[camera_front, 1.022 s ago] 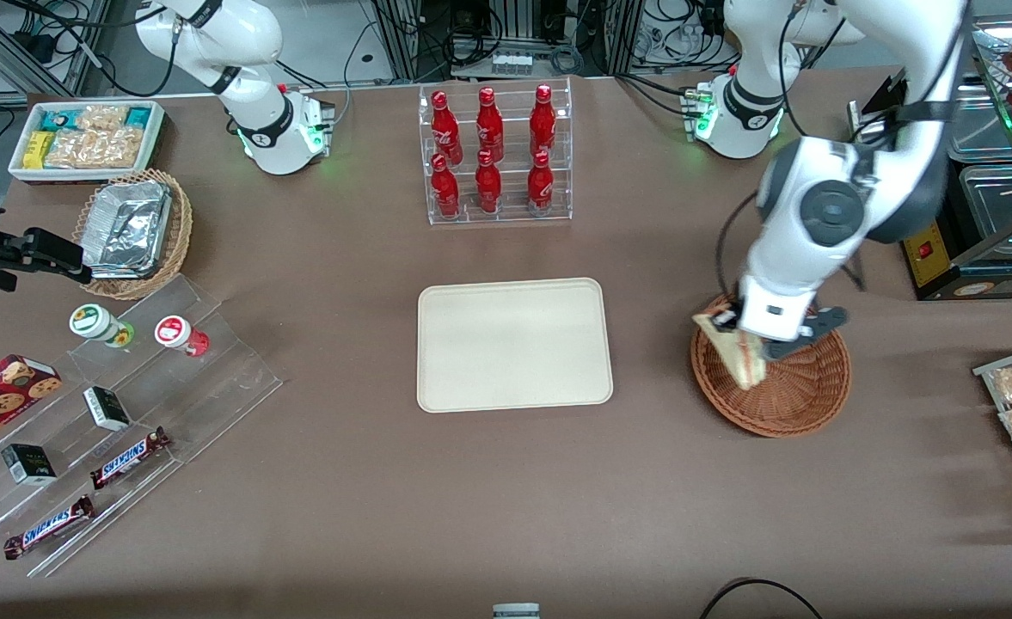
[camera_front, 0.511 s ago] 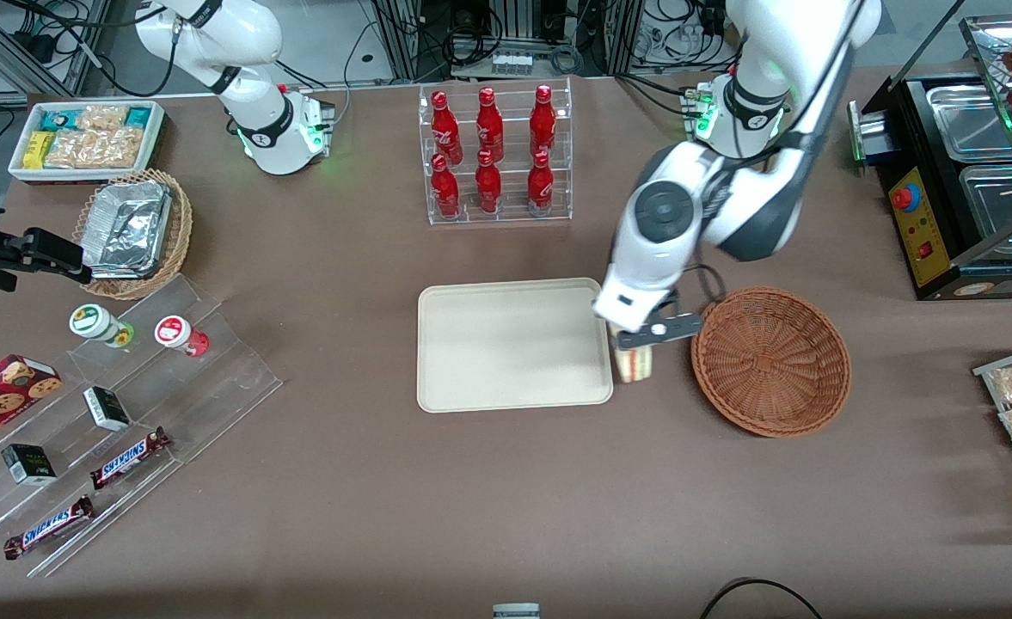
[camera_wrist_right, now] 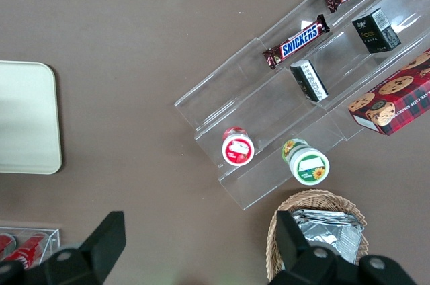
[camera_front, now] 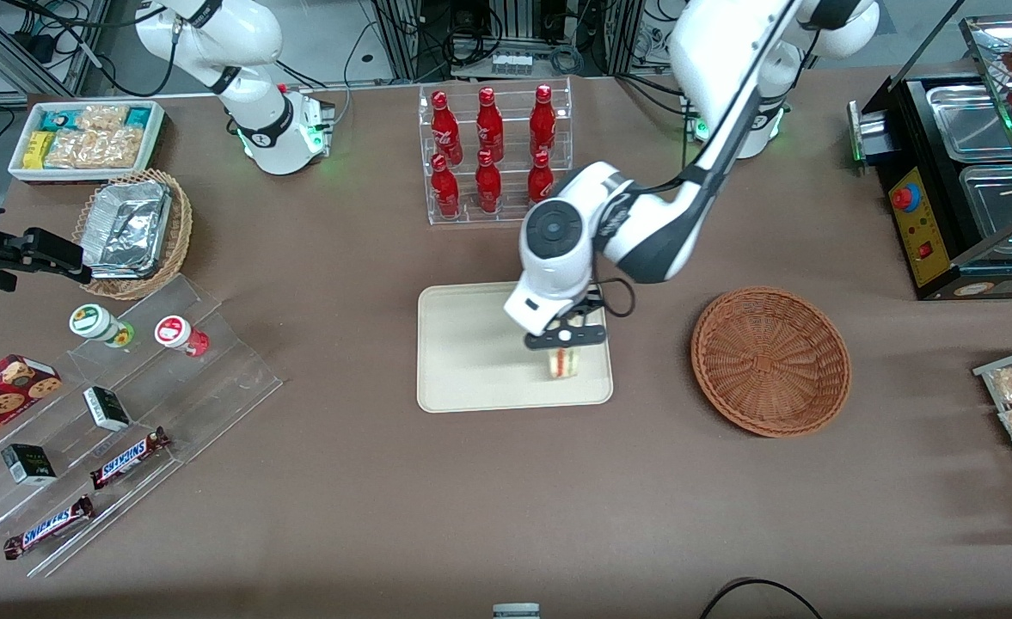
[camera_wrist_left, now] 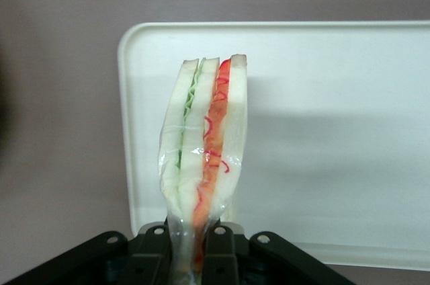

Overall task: Place sandwich from basket to tray
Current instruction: 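Carry the sandwich with the left gripper over the cream tray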

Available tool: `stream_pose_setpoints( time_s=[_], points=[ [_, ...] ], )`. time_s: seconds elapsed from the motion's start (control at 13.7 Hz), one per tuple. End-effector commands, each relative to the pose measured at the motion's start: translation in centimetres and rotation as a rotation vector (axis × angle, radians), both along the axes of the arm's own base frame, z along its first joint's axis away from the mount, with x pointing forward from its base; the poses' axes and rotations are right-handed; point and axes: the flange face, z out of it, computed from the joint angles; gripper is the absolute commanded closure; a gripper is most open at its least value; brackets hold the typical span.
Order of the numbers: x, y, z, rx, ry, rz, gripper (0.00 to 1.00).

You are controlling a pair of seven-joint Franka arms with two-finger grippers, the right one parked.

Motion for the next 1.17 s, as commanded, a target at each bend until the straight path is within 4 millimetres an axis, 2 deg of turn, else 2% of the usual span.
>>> stream_pose_setpoints(
  time_s=[0.0,0.36,0.58,1.09],
  points=[
    [0.0,-3.3,-1.0,0.011,0.008,-0.021,1.00],
    [-0.7,-7.1,-3.8,-0.024,0.024,-0.030,1.00],
    [-0.8,-8.3,-5.2,-0.030,0.028,-0.027,1.00],
    [-0.8,-8.6,-6.3,-0.026,0.023,0.021,1.00]
  ],
)
